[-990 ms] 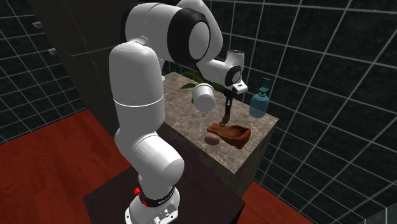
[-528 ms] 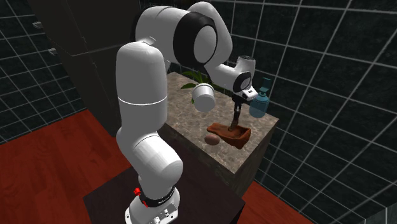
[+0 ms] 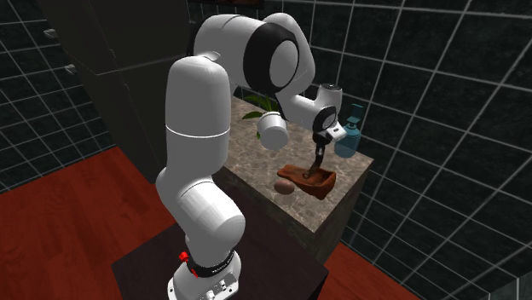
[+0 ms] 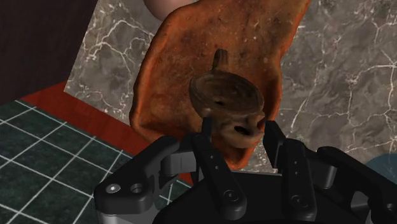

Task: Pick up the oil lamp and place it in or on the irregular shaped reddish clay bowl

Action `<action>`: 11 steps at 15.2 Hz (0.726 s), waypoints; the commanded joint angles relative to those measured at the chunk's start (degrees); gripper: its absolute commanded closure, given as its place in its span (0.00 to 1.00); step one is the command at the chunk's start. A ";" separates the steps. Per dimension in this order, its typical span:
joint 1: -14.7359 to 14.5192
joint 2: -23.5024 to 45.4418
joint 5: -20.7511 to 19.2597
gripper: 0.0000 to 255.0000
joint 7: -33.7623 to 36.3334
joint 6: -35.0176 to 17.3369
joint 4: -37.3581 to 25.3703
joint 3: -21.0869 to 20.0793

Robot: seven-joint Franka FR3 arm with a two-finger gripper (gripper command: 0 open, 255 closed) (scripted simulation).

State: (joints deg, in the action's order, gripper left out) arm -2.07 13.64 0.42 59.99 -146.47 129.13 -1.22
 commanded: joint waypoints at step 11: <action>-0.37 2.76 0.07 0.00 0.12 -1.43 0.82 -0.23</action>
State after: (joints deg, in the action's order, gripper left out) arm -2.46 16.42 0.47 60.14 -148.20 129.92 -1.45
